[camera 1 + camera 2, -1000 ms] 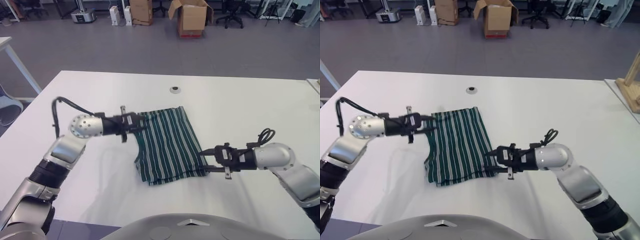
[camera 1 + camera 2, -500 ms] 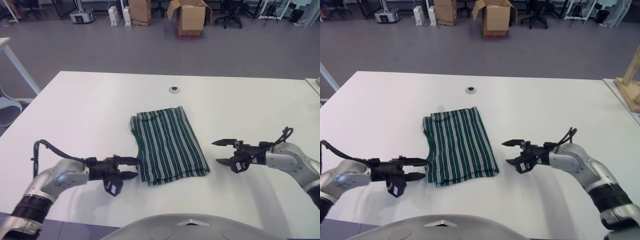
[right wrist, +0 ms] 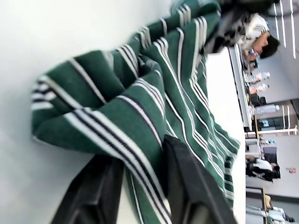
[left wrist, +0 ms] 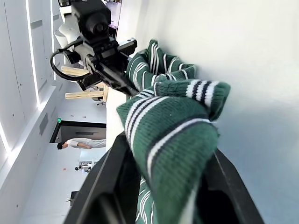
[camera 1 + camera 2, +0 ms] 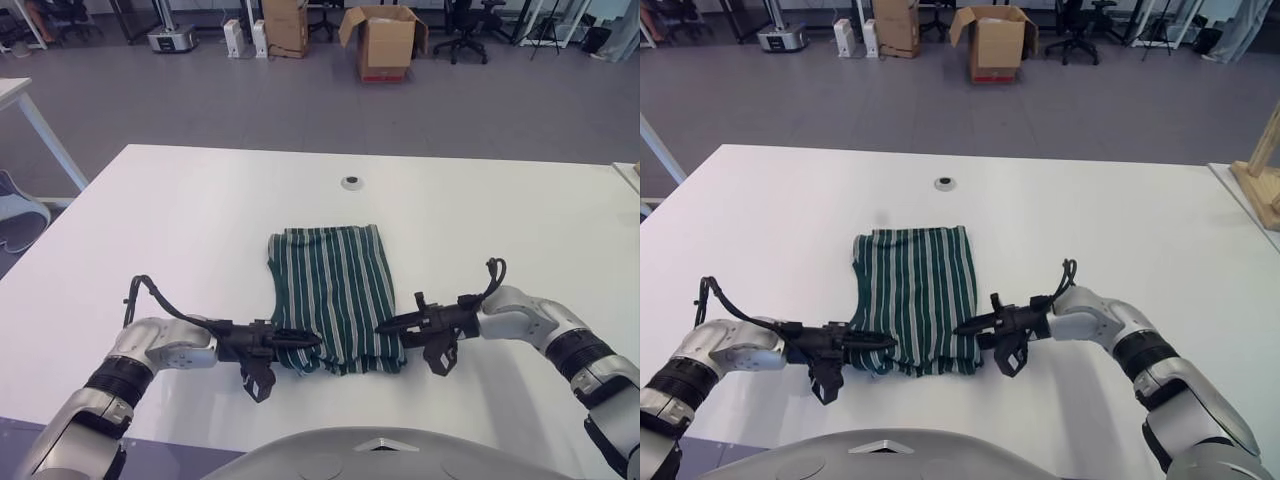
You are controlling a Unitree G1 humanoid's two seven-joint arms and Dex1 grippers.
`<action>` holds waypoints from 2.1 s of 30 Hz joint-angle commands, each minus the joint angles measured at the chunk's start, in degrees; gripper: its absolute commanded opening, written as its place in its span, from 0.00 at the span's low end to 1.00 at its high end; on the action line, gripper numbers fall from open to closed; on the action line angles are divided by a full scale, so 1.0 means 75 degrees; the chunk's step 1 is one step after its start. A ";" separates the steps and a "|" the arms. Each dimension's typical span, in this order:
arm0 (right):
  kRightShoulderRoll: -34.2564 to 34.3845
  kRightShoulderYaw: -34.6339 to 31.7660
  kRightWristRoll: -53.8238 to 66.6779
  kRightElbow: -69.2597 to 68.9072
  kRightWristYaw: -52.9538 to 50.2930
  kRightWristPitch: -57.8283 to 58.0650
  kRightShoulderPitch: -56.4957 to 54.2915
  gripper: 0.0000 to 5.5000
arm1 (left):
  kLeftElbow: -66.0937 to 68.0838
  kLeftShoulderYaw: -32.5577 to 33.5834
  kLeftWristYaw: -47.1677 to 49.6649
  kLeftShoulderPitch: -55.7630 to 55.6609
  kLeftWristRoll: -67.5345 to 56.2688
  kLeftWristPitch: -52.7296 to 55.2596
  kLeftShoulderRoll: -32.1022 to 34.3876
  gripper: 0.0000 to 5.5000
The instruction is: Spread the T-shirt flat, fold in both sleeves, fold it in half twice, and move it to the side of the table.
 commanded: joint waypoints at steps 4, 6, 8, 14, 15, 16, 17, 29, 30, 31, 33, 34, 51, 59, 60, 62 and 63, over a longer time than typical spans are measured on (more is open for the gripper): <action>-0.1020 0.0477 0.2266 -0.2073 0.1059 0.2175 0.1320 0.02 | -0.2154 -0.2814 -0.3987 0.1571 -0.3784 0.2993 0.1513 0.07; -0.1652 0.0395 0.3197 -0.3475 0.1452 0.3794 0.2221 0.02 | -0.2301 -0.2960 -0.4342 0.1943 -0.4475 0.3373 0.1819 0.03; -0.2178 0.0372 0.4299 -0.4731 0.1924 0.5423 0.2864 0.02 | -0.2390 -0.2769 -0.4733 0.1847 -0.5384 0.3495 0.2193 0.02; -0.3453 -0.0913 0.9581 -0.6562 0.3709 1.1071 0.2145 0.02 | -0.3098 -0.1271 -0.7584 0.0428 -1.0343 0.6890 0.3152 0.02; -0.3325 -0.1182 1.0112 -0.6244 0.3830 1.1801 0.1783 0.02 | -0.3354 -0.1073 -0.7740 0.0107 -1.0955 0.7879 0.3089 0.02; -0.3172 -0.1389 1.0401 -0.5910 0.3937 1.2369 0.1481 0.02 | -0.3489 -0.0903 -0.7828 -0.0229 -1.1414 0.8743 0.2942 0.02; -0.3050 -0.1548 1.0549 -0.5711 0.4007 1.2791 0.1296 0.02 | -0.3578 -0.0737 -0.7893 -0.0441 -1.1674 0.9360 0.2803 0.01; 0.0771 -0.1939 0.8515 0.0397 0.2619 1.5294 -0.1359 0.13 | 0.5028 -0.0251 -0.6086 -0.4695 -0.8367 1.0802 -0.2392 0.12; 0.0993 -0.2389 0.8685 0.0700 0.2476 1.5494 -0.1501 0.16 | 0.5202 -0.0046 -0.6187 -0.4786 -0.8320 1.0866 -0.2435 0.14; 0.1149 -0.2835 0.8829 0.0929 0.2293 1.5654 -0.1625 0.20 | 0.5322 0.0149 -0.6123 -0.4899 -0.8221 1.0794 -0.2433 0.18; 0.1327 -0.3591 0.8832 0.1178 0.1884 1.5731 -0.1748 0.24 | 0.5180 0.0678 -0.4592 -0.5052 -0.7583 0.8514 -0.2383 0.18; 0.1401 -0.3871 0.8814 0.1126 0.1709 1.5684 -0.1708 0.24 | 0.4955 0.0832 -0.4229 -0.5022 -0.7360 0.7626 -0.2413 0.18; 0.2077 -0.4983 0.8435 -0.0666 0.1448 1.5995 -0.0895 0.25 | 0.6496 0.1593 -0.1754 -0.5838 -0.4963 0.6515 -0.2740 0.34; 0.2165 -0.4981 0.8260 -0.0850 0.1573 1.6084 -0.0779 0.25 | 0.6980 0.1075 -0.5410 -0.4953 -0.4836 0.6765 -0.3619 0.34; 0.2177 -0.4978 0.8233 -0.0827 0.1599 1.6087 -0.0812 0.25 | 0.7243 0.0851 -0.4938 -0.4826 -0.4435 0.7541 -0.3435 0.34; 0.2206 -0.4963 0.8210 -0.0820 0.1636 1.6101 -0.0868 0.25 | 0.7521 0.0805 -0.3609 -0.4545 -0.4106 0.8734 -0.3026 0.34; 0.2198 -0.4966 0.8203 -0.0823 0.1666 1.6096 -0.0864 0.25 | 0.7553 0.1043 -0.3039 -0.4406 -0.4250 0.9063 -0.2792 0.34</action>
